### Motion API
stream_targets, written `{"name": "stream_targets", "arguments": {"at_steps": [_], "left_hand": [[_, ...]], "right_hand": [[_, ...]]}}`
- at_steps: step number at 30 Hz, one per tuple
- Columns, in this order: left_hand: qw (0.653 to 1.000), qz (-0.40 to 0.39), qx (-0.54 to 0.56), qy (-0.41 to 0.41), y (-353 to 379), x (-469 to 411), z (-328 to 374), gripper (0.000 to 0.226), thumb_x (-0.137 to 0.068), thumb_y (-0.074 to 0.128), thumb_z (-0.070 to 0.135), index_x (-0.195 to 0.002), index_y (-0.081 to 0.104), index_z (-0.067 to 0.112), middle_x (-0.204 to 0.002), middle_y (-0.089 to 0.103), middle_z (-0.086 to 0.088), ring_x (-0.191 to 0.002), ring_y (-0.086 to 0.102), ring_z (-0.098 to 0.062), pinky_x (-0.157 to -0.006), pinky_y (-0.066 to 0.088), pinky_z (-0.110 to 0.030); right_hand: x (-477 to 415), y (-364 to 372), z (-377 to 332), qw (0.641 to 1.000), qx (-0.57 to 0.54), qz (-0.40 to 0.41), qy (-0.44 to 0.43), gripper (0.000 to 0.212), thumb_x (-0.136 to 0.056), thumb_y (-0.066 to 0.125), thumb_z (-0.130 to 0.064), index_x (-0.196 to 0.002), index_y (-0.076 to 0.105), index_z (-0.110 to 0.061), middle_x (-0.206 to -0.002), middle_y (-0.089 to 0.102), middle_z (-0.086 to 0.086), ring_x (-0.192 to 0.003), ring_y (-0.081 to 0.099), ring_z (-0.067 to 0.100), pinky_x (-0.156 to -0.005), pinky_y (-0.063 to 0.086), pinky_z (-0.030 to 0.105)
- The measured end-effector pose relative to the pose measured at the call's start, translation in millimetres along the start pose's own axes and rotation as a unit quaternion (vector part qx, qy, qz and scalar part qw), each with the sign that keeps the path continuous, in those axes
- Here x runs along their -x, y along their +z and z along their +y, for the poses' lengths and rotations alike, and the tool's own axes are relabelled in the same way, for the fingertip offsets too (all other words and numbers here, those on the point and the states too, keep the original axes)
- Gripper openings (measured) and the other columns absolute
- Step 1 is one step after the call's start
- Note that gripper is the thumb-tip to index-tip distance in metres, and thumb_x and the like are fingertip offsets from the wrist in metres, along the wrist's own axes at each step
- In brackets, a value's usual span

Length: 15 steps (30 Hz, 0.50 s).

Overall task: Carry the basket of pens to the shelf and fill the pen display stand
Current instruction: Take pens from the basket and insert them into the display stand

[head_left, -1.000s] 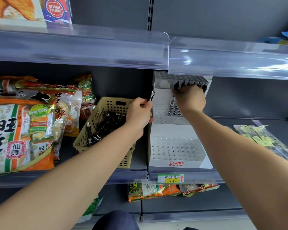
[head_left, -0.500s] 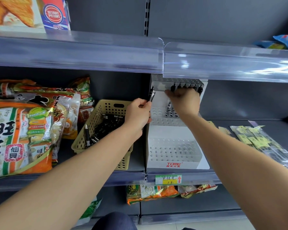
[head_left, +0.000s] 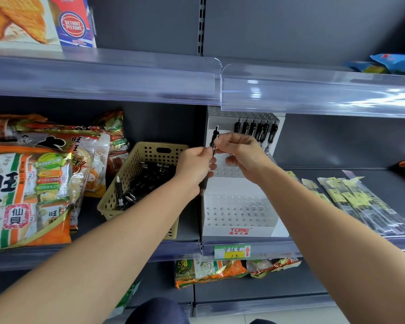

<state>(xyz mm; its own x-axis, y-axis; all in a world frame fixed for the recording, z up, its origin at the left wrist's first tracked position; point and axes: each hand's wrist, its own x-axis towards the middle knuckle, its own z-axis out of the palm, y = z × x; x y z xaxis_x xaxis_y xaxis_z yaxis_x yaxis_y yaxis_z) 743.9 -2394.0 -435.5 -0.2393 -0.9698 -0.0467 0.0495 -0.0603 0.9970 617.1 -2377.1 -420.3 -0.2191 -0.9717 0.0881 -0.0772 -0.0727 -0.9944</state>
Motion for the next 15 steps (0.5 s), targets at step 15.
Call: {"name": "stream_targets", "arguments": {"at_steps": [15], "left_hand": [[0.999,0.035,-0.032,-0.005,-4,-5,-4,0.031,-0.097,0.055,0.020,-0.124,0.062,0.007,-0.122,0.064,-0.005,-0.114,0.057,-0.019,-0.104,0.045,-0.040]], "right_hand": [[-33,-8,-31,0.958,0.109,0.245,-0.105,0.008,-0.082,0.070,-0.013,-0.080,0.063,-0.014,-0.069,0.061,0.000,-0.070,0.058,0.016,-0.063,0.049,0.026]]}}
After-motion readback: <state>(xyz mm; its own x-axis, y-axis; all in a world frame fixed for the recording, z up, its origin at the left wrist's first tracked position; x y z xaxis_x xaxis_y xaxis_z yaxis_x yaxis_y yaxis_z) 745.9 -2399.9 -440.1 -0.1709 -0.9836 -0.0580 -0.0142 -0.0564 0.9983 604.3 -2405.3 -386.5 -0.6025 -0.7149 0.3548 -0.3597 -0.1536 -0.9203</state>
